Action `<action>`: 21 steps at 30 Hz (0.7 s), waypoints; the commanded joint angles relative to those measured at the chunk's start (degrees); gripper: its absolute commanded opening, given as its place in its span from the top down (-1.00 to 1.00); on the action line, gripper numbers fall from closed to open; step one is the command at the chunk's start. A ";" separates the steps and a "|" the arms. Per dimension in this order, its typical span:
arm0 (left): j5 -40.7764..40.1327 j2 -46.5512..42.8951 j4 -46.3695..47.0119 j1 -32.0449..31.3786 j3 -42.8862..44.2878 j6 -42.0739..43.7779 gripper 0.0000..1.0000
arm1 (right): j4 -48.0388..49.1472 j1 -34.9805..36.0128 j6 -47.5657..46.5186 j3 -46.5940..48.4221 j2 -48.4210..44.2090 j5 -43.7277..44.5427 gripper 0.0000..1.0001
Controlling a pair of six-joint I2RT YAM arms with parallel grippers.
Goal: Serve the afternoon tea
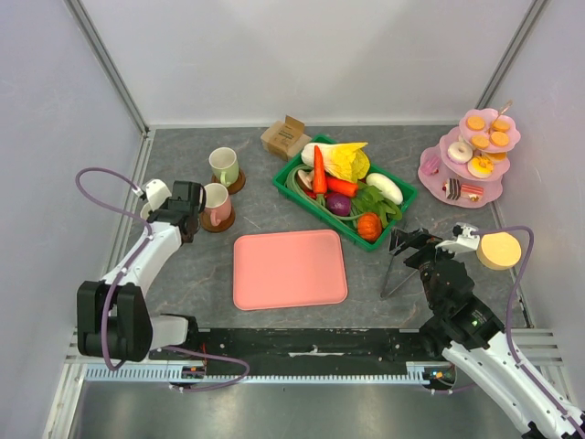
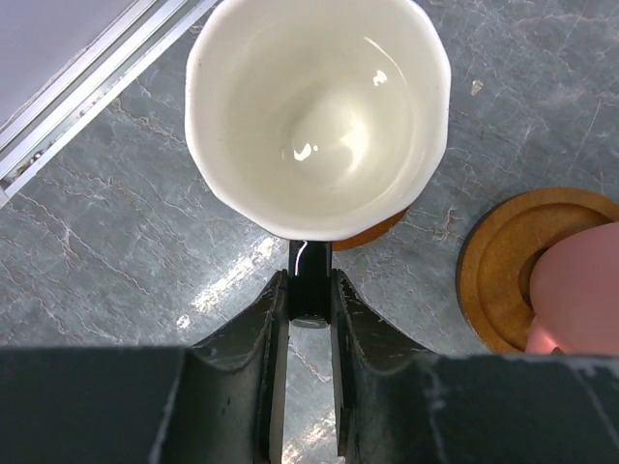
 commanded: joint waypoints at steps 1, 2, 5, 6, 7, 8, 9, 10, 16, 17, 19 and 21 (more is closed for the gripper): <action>-2.82 -1.86 -0.38 0.24 2.78 -1.25 0.90 | 0.84 -0.13 0.20 -0.42 -0.31 -0.16 -0.96; -2.91 -1.52 -0.38 0.24 2.87 -1.42 0.89 | 0.84 -0.13 0.20 -0.50 -0.40 -0.07 -0.96; -3.00 -0.02 -1.95 0.24 4.27 -1.60 0.89 | 0.84 -0.13 0.20 -0.42 -0.31 -0.25 -0.96; -2.91 0.16 -3.00 0.24 4.80 -2.12 0.89 | 0.84 -0.13 0.20 -0.42 -0.31 -0.16 -0.96; -2.91 0.16 -3.28 0.16 5.07 -2.13 0.89 | 0.92 -0.13 0.28 -0.50 -0.40 -0.16 -0.96; -2.91 -0.02 -3.28 0.24 4.98 -2.13 0.88 | 0.84 -0.13 0.28 -0.50 -0.49 -0.16 -0.96; -2.74 -0.28 -3.28 0.16 4.89 -2.21 0.86 | 0.84 -0.13 0.28 -0.42 -0.49 -0.25 -0.96; -2.56 -0.46 -3.36 0.15 4.89 -2.13 0.81 | 0.92 -0.13 0.28 -0.50 -0.49 -0.25 -0.96; -2.73 -0.72 -3.98 0.24 5.07 -2.39 0.58 | 0.75 -0.13 0.28 -0.42 -0.49 -0.25 -0.96; -2.91 -0.63 -3.98 0.24 5.07 -2.39 0.52 | 0.75 -0.21 0.28 -0.50 -0.58 -0.16 -0.96; -3.09 -0.28 -4.42 0.16 5.24 -2.48 0.41 | 0.84 -0.13 0.28 -0.50 -0.58 -0.33 -0.96; -3.00 -0.02 -4.86 0.24 5.51 -2.83 0.34 | 0.84 -0.13 0.28 -0.50 -0.58 -0.33 -0.96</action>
